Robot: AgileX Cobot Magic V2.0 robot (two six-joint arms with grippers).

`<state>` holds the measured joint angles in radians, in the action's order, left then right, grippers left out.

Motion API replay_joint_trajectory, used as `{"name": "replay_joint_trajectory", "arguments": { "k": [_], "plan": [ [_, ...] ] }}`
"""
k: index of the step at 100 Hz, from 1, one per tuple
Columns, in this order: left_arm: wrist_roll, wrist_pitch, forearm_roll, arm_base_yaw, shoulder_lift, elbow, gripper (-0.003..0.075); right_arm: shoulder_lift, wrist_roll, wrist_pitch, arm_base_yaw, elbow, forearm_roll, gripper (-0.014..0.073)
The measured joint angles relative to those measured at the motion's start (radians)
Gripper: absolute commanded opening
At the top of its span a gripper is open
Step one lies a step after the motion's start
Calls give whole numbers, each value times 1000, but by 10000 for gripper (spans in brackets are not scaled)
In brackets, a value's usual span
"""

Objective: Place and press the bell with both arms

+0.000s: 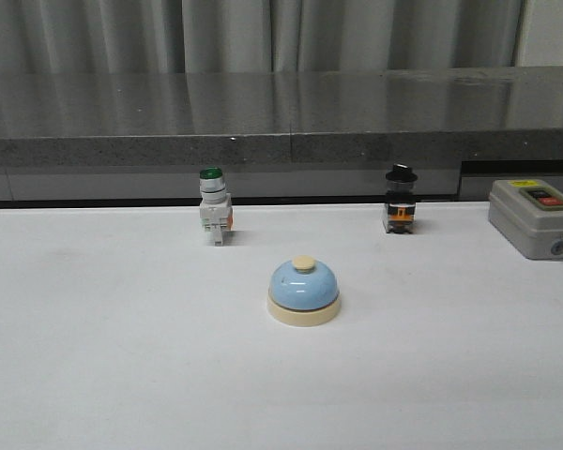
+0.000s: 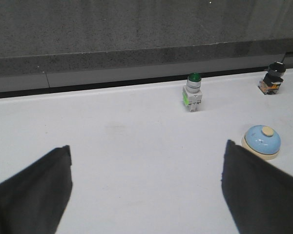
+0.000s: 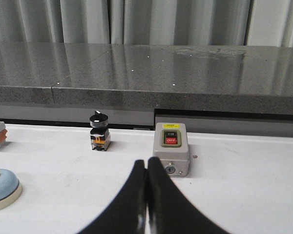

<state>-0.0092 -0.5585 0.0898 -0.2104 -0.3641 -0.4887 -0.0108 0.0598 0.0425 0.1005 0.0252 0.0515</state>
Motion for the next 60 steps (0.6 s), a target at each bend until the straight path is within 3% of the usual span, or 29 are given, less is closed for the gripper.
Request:
{"name": "replay_joint_trajectory", "arguments": {
  "k": [25,60],
  "plan": [
    [0,0,0,0,0,0,-17,0,0,0,0,0,0,-60],
    [0,0,0,0,0,0,-20,0,0,0,0,0,0,-60]
  ]
}}
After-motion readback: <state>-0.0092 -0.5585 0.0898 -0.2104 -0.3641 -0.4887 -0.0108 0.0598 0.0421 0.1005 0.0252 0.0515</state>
